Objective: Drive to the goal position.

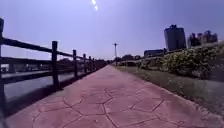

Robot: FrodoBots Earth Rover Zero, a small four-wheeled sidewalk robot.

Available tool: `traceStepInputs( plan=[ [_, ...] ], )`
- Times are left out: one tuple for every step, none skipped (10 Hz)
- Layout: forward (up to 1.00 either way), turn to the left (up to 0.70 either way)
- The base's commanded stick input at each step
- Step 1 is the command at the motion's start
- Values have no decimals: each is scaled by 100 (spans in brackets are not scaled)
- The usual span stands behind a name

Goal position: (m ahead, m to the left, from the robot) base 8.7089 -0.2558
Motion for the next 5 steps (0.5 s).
traceStepInputs(
  plan=[
    [100, 1],
    [100, 1],
    [100, 1],
    [100, 1],
    [100, 1]
  ],
)
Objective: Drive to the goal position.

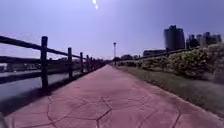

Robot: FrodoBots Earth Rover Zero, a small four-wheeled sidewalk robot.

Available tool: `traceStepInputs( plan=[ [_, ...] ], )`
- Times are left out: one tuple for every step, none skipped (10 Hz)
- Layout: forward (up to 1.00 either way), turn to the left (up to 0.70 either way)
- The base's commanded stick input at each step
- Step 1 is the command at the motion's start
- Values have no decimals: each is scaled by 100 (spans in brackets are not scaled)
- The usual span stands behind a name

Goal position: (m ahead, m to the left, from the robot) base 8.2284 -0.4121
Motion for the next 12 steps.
traceStepInputs(
  plan=[
    [100, 1],
    [100, 1],
    [100, 1],
    [100, 1],
    [100, 1],
    [100, 1],
    [100, 1],
    [100, 1],
    [100, 1],
    [100, 1],
    [100, 1],
    [100, 1]
  ],
)
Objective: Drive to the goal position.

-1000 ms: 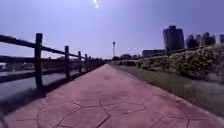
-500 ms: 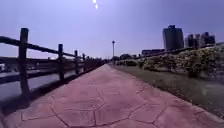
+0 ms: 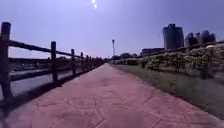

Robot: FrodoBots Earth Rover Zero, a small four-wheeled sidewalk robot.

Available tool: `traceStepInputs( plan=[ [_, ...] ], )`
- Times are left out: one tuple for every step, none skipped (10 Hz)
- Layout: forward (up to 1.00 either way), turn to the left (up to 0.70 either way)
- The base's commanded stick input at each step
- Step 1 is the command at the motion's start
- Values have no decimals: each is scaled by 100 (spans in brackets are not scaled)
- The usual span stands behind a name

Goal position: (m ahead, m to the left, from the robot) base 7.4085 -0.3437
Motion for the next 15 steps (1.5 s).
traceStepInputs(
  plan=[
    [100, 1],
    [100, 1],
    [100, 1],
    [100, 1],
    [100, 1],
    [100, 1],
    [100, 1],
    [100, 1],
    [100, 1],
    [100, 1],
    [100, 1],
    [100, 1],
    [100, 1],
    [100, 1],
    [100, 1]
  ],
)
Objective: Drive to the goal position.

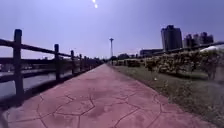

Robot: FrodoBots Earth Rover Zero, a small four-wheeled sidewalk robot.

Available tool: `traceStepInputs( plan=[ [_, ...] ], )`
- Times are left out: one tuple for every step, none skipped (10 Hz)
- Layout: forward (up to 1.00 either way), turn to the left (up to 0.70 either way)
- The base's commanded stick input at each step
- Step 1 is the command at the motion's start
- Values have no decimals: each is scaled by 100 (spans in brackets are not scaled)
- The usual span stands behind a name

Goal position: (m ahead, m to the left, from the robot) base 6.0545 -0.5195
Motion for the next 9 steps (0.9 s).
traceStepInputs(
  plan=[
    [100, 1],
    [100, 1],
    [100, 1],
    [100, 6],
    [100, 21],
    [100, 27],
    [100, 13],
    [100, 1],
    [100, 1]
  ],
)
